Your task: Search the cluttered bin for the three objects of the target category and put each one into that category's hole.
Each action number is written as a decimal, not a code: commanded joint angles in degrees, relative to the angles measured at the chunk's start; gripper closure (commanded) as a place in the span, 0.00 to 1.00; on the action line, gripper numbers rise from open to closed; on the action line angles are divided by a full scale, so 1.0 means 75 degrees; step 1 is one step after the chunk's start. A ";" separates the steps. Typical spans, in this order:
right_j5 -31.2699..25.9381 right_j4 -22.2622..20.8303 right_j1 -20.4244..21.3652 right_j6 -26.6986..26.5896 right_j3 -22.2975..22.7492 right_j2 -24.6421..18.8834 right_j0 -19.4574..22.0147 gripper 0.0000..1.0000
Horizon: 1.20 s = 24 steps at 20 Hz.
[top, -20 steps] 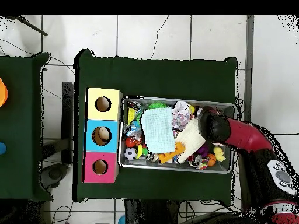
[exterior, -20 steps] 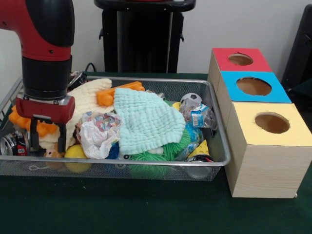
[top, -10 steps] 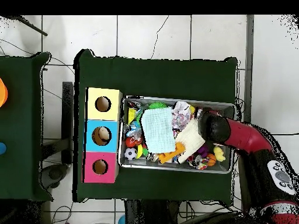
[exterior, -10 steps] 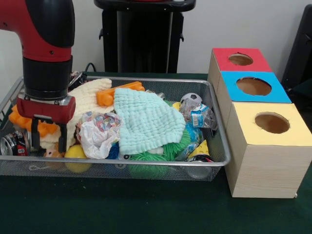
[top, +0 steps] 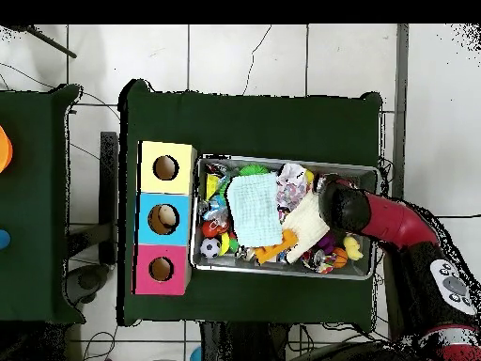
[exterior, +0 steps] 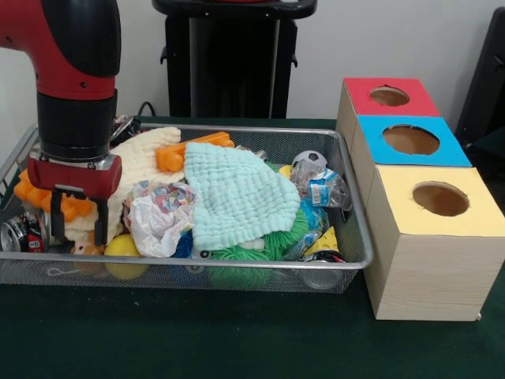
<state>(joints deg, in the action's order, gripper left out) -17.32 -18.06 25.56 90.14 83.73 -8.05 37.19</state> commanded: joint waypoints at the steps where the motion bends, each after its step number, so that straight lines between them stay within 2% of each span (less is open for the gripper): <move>1: 0.0338 -0.0349 -0.0187 0.0684 0.0664 -0.0091 -0.0021 0.00; 24: 0.0473 -0.0063 -0.0326 0.1087 0.0680 0.0000 -0.0291 0.00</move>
<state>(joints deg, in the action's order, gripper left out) -17.08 -18.05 25.11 90.14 83.84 -6.61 35.94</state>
